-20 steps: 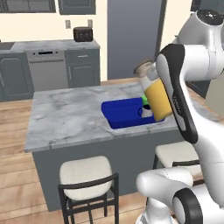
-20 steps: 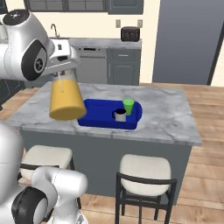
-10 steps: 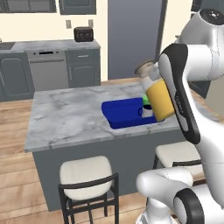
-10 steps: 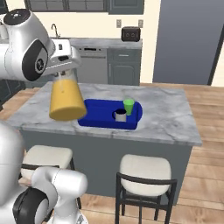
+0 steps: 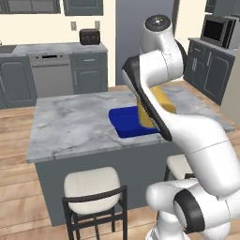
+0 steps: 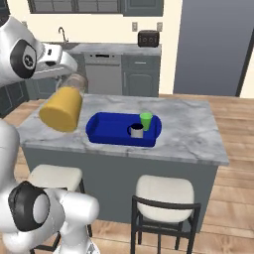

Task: There is a tray on the dining counter. Grab the cup, mug, and pitcher and place them on the tray. The pitcher may be placed next to the tray if it cannot fit the tray.

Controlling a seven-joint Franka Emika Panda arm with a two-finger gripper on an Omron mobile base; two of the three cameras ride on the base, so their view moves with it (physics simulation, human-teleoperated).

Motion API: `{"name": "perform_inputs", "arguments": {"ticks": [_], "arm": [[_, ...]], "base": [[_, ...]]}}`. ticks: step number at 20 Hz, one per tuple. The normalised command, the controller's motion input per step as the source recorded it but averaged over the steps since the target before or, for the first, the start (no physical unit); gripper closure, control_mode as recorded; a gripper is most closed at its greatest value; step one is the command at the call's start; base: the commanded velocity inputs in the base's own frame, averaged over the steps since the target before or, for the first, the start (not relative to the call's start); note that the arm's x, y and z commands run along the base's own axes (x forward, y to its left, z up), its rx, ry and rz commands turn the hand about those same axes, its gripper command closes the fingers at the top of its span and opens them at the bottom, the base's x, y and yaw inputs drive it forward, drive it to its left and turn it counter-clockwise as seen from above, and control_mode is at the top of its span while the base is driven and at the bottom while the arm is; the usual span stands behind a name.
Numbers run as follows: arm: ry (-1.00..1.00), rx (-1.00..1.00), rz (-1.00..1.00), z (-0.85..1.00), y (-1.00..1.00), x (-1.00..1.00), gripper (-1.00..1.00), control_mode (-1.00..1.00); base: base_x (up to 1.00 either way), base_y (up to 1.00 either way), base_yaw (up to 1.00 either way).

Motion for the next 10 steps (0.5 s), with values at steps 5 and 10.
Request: {"name": "perform_inputs", "arguments": {"ticks": [5,10], "arm": [[0.0,0.0,-0.54,-0.04,0.63,0.85,1.0,-1.0],[0.0,0.0,-0.56,0.0,0.29,0.65,1.0,-1.0]], "base": [[0.0,0.0,0.0],[0.0,0.0,0.0]]}}
